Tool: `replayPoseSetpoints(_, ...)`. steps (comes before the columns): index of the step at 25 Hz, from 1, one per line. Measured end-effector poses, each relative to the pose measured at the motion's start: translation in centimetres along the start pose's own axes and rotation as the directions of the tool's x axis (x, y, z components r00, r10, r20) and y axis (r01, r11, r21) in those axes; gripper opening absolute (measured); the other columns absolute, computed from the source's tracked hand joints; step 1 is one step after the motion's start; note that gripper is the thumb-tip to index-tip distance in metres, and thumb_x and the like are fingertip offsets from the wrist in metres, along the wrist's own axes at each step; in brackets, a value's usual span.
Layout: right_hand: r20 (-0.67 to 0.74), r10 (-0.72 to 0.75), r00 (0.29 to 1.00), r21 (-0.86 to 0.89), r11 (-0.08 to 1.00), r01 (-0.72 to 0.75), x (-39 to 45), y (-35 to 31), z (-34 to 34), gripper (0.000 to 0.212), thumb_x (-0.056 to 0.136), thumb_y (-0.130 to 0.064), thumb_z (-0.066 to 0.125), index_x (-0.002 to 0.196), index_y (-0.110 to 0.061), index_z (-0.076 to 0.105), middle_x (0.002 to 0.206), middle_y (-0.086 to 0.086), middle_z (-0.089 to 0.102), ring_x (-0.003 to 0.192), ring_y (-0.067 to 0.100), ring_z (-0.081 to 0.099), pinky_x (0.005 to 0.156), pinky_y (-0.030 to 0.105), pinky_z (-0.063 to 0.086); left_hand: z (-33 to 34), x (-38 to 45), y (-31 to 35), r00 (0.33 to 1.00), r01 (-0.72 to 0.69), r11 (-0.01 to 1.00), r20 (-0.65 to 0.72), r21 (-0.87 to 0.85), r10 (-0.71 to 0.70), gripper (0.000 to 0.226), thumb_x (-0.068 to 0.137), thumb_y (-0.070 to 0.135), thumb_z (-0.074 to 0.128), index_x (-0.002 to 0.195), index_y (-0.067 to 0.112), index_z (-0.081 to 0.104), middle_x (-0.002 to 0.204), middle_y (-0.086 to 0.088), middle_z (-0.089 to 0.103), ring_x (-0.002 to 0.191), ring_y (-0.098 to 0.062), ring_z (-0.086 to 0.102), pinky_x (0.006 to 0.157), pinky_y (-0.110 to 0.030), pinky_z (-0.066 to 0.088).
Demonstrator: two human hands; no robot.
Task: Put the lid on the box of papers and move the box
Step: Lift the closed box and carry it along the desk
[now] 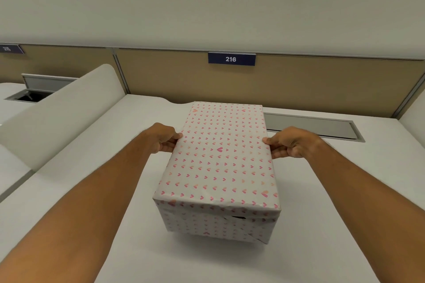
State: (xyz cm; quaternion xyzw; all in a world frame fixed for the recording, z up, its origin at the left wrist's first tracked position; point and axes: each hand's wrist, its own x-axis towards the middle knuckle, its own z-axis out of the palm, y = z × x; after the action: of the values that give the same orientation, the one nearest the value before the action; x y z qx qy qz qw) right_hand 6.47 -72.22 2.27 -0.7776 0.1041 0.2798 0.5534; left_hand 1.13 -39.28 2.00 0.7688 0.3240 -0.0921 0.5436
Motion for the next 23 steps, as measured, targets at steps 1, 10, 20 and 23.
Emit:
replayPoseSetpoints(1, 0.007, -0.008, 1.000, -0.001, 1.000, 0.008, 0.3, -0.5, 0.6, 0.027, 0.086, -0.006, 0.070, 0.107, 0.009, 0.062, 0.096, 0.022, 0.074, 0.080, 0.031, 0.074, 0.069, 0.045, 0.061, -0.8, 0.3, 0.0, 1.000, 0.001, 1.000, -0.011, -0.007, -0.001, 0.015, 0.088, 0.009, 0.068, 0.094, -0.001, 0.060, 0.086, -0.013, 0.067, 0.074, -0.026, 0.066, 0.079, -0.043, 0.055)
replayPoseSetpoints(10, 0.036, -0.065, 0.997, -0.029, 0.997, 0.066, 3.5, -6.7, 10.7, 0.020, 0.087, -0.009, 0.070, 0.101, 0.004, 0.063, 0.095, 0.020, 0.074, 0.080, 0.031, 0.074, 0.082, 0.049, 0.059, -11.4, 5.7, -2.1, 0.999, -0.001, 0.999, -0.051, -0.043, -0.001, 0.018, 0.086, 0.009, 0.070, 0.098, -0.001, 0.061, 0.088, -0.014, 0.068, 0.075, -0.027, 0.067, 0.079, -0.044, 0.057)
replayPoseSetpoints(20, -0.007, -0.041, 0.999, 0.030, 0.999, 0.041, 9.2, -13.6, 26.3, 0.015, 0.086, -0.008, 0.070, 0.095, 0.002, 0.063, 0.079, 0.016, 0.076, 0.069, 0.028, 0.075, 0.061, 0.043, 0.062, -26.8, 15.0, -2.3, 0.997, -0.006, 0.999, -0.080, -0.031, 0.004, 0.016, 0.086, 0.009, 0.070, 0.097, 0.001, 0.062, 0.085, -0.011, 0.066, 0.072, -0.024, 0.065, 0.069, -0.039, 0.057)
replayPoseSetpoints(23, -0.027, -0.045, 0.999, 0.034, 0.998, 0.046, 11.1, -15.8, 29.6, 0.014, 0.087, -0.008, 0.070, 0.094, 0.002, 0.063, 0.080, 0.016, 0.075, 0.066, 0.026, 0.075, 0.060, 0.041, 0.062, -29.6, 17.9, -2.2, 0.994, 0.005, 1.000, -0.105, -0.029, -0.008, 0.015, 0.087, 0.011, 0.068, 0.097, 0.002, 0.061, 0.088, -0.011, 0.065, 0.074, -0.024, 0.065, 0.084, -0.043, 0.056)
